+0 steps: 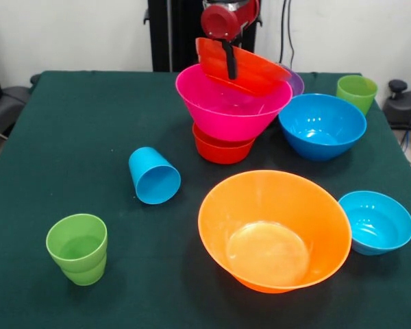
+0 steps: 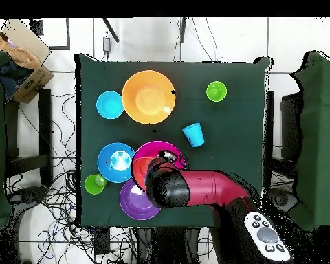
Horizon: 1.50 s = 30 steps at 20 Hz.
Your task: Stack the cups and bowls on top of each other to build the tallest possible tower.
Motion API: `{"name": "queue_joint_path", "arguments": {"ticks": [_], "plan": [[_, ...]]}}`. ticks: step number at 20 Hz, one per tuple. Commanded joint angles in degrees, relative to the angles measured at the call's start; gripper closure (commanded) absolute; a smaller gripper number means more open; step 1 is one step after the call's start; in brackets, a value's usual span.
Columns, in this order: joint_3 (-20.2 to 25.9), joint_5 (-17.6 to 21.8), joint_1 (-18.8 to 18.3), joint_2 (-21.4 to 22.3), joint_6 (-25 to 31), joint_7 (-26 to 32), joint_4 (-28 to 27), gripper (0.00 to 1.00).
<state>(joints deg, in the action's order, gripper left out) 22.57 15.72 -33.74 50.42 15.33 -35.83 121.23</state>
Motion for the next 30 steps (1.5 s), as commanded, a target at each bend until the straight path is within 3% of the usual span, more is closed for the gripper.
{"name": "queue_joint_path", "arguments": {"ticks": [1,8,14,15,21,30], "plan": [[0.0,2.9,0.5,-2.7,-3.2,-10.5,-0.7,1.0],[0.6,2.8,-0.6,-5.1,-2.9,-9.2,-2.7,1.0],[2.6,0.5,-1.6,-7.3,0.2,-8.5,-5.6,1.0],[3.1,0.4,-1.9,-7.7,0.8,-8.1,-6.3,0.0],[5.5,-1.4,-3.1,-10.2,8.1,-4.5,-11.5,0.0],[7.7,-1.2,-3.9,-15.5,13.1,-3.0,-18.5,0.0]]}}
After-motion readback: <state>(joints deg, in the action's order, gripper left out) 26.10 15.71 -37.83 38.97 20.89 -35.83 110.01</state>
